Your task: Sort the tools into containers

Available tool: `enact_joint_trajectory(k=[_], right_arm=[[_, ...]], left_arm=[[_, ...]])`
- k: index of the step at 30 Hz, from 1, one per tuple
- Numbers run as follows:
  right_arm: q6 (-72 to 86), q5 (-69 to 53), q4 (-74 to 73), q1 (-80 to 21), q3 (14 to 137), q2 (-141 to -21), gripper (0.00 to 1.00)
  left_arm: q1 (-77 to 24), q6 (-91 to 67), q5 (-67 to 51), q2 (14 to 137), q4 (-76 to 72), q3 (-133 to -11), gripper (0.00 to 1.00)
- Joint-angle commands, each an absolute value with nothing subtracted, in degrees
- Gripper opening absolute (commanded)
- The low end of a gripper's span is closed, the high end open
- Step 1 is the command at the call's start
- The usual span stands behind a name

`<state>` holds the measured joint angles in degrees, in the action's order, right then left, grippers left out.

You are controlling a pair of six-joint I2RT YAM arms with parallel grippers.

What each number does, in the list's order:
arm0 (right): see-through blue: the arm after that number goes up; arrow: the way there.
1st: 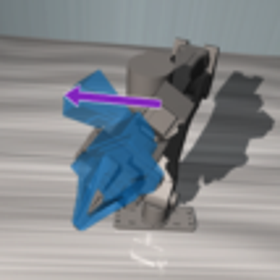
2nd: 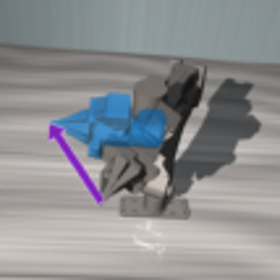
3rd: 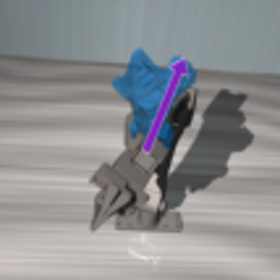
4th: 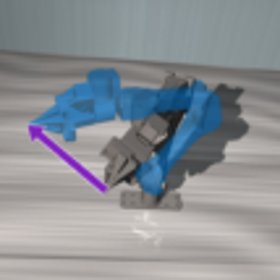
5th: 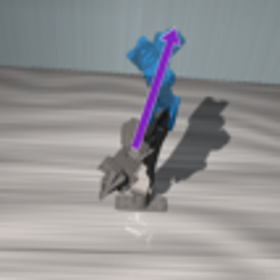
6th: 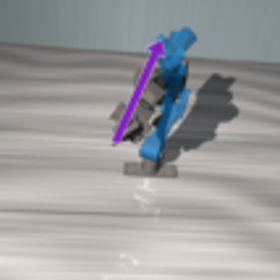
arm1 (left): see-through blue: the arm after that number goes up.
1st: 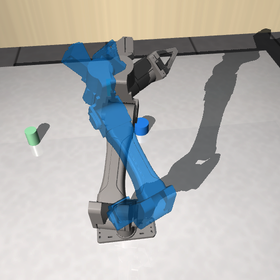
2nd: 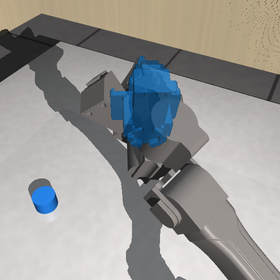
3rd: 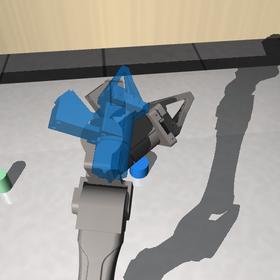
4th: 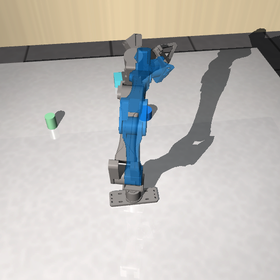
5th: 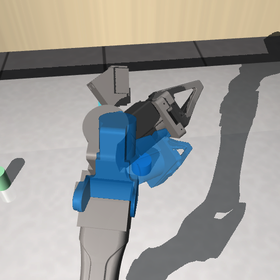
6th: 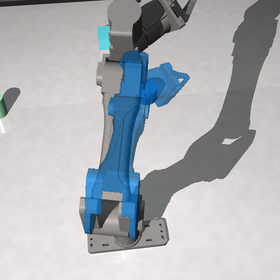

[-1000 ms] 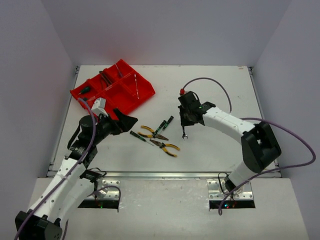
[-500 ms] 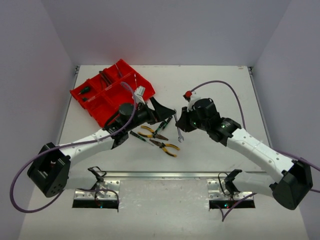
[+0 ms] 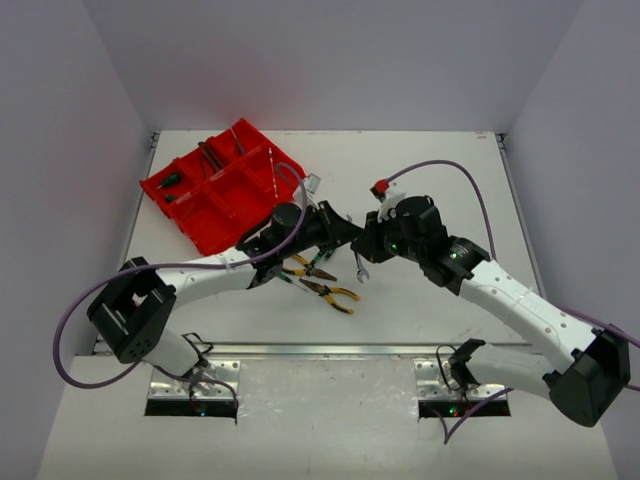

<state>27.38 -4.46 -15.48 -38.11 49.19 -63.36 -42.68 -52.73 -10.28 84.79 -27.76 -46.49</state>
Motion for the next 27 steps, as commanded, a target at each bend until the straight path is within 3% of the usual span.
enact_joint_trajectory(k=[1, 2, 3, 4, 5, 7, 11, 20, 27], right_arm=[[27.86, -4.96, -11.57, -38.53, 50.94, -61.35, 0.04], [28.06, -3.83, -12.24, -38.56, 51.0, -61.02, 0.19], [28.56, -2.17, -14.06, -38.51, 51.27, -60.85, 0.39], [29.13, 1.65, -17.3, -38.5, 51.63, -60.64, 0.72], [29.57, 4.9, -18.62, -38.5, 52.04, -60.56, 0.85], [30.51, 10.06, -24.86, -38.35, 53.52, -60.48, 0.97], [29.72, 12.71, -29.58, -38.35, 51.71, -57.05, 0.99], [27.92, 12.05, -33.22, -38.33, 46.19, -47.79, 0.99], [27.91, 10.63, -32.96, -38.41, 45.18, -46.45, 0.99]], left_arm=[[-43.17, -50.39, -8.33, 85.13, -26.2, -51.62, 0.0], [-42.96, -48.58, -4.91, 85.08, -22.82, -53.68, 0.0], [-42.68, -45.66, -1.1, 85.08, -18.06, -57.38, 0.0], [-41.6, -42.81, 5.18, 85.68, -10.7, -60.07, 0.0], [-40.31, -41.76, 9.59, 86.51, -5.16, -62.87, 0.0], [-35.06, -38.16, 15.4, 89.91, 3.42, -70.13, 0.0], [-28.59, -30.05, 27.23, 98.68, 10.35, -81.76, 0.0], [-17.35, -9.18, 26.75, 121.13, 13.09, -110.38, 0.0], [-15.03, -8.96, 23.13, 129.54, 15.62, -117.24, 0.0]])
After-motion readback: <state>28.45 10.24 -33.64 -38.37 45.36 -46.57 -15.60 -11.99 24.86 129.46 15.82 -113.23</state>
